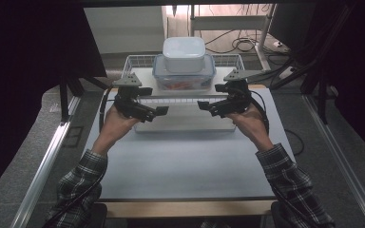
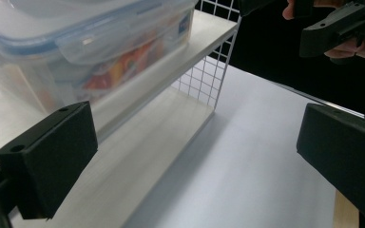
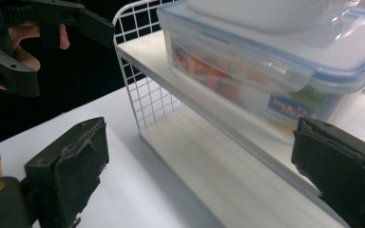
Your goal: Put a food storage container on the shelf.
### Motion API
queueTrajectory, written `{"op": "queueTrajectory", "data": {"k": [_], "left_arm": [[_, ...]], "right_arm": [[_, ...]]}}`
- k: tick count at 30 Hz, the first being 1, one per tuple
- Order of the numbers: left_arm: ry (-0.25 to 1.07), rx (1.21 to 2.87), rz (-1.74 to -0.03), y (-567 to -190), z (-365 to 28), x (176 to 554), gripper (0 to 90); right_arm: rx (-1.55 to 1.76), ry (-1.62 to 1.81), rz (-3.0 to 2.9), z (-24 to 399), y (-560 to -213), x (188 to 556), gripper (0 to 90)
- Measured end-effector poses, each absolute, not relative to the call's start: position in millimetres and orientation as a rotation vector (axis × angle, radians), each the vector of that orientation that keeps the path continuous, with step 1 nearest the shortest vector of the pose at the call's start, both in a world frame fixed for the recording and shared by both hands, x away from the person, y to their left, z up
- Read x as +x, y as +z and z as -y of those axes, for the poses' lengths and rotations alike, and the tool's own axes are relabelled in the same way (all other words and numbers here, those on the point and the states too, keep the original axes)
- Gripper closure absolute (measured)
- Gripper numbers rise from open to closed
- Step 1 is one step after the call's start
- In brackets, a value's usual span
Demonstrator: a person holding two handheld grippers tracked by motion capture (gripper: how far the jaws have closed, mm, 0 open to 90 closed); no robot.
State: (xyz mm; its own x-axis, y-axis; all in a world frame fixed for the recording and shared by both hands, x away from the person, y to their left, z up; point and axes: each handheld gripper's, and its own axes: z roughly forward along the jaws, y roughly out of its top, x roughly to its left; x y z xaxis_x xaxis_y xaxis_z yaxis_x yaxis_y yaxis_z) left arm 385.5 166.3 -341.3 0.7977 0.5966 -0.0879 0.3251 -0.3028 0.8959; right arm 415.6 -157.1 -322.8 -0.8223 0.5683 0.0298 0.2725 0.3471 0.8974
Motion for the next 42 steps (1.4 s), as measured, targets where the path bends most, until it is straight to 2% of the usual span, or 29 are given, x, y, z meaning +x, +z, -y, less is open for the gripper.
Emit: {"op": "queueTrajectory", "data": {"k": [18,28,33,42], "left_arm": [[0.336,1.977,-0.718,-367.5,-161.6,372.4,0.5],[0.284,1.981,-0.711,-384.6,-161.3,365.4,1.9],[0.298,1.988,-0.722,-394.6,-162.5,360.9,0.8],[0.222,1.978,-0.743,-408.3,-167.3,352.0,0.0]], "right_arm": [[0.756,1.423,-2.358,167.6,-345.2,406.7,2.7],[0.764,1.382,-2.362,171.9,-361.0,400.8,2.8],[0.767,1.375,-2.368,174.0,-367.5,399.0,2.6],[0.77,1.355,-2.382,176.7,-378.7,393.0,2.3]]}}
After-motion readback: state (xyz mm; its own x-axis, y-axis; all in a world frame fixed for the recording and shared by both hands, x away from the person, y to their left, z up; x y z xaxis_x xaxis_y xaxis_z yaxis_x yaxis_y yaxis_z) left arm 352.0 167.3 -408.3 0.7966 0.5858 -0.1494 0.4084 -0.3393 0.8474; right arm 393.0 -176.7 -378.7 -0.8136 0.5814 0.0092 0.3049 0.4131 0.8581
